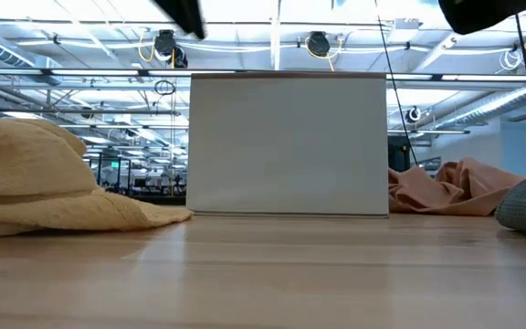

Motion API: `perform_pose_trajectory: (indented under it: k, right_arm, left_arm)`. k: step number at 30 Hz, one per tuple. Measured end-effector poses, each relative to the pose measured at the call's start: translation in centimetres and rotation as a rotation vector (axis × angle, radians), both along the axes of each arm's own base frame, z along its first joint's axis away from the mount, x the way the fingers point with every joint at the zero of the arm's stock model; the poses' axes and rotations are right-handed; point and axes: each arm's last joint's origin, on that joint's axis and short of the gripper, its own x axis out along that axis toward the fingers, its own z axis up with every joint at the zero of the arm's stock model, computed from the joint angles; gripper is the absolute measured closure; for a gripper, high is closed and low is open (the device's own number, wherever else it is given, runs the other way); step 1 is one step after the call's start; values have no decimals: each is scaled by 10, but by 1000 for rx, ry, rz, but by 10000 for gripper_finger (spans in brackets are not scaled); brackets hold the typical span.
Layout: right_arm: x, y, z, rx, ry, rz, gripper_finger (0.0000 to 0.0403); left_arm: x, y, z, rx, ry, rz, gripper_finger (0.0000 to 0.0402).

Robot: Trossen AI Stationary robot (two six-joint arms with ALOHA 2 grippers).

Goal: Fold towel
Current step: Fold the yellow towel

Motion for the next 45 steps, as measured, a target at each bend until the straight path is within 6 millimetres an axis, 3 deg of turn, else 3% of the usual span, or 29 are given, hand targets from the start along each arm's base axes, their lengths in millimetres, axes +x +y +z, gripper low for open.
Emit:
perform_pose_trajectory:
  k: [5,13,19,33,39,45]
  right_arm:
    - [2,-3,0,-5,-3,-9,261]
    - [6,-4,3,19,-31,-21,261]
    - [7,-4,5,31,-54,-26,261]
    - [13,-6,3,24,-69,-77,261]
    - [19,-1,-12,-10,-41,-84,261]
    - [25,3,-26,-32,-15,-87,261]
  left_arm:
    - [-19,-1,-41,-39,-19,55,159]
    - [-19,-8,-113,-237,-149,14,159]
    - [-25,16,-149,-133,-182,192,159]
    - [-32,67,-189,-308,-160,296,170]
    - [-36,74,-194,-337,-149,318,239]
    - [-29,63,-189,-330,-197,164,345]
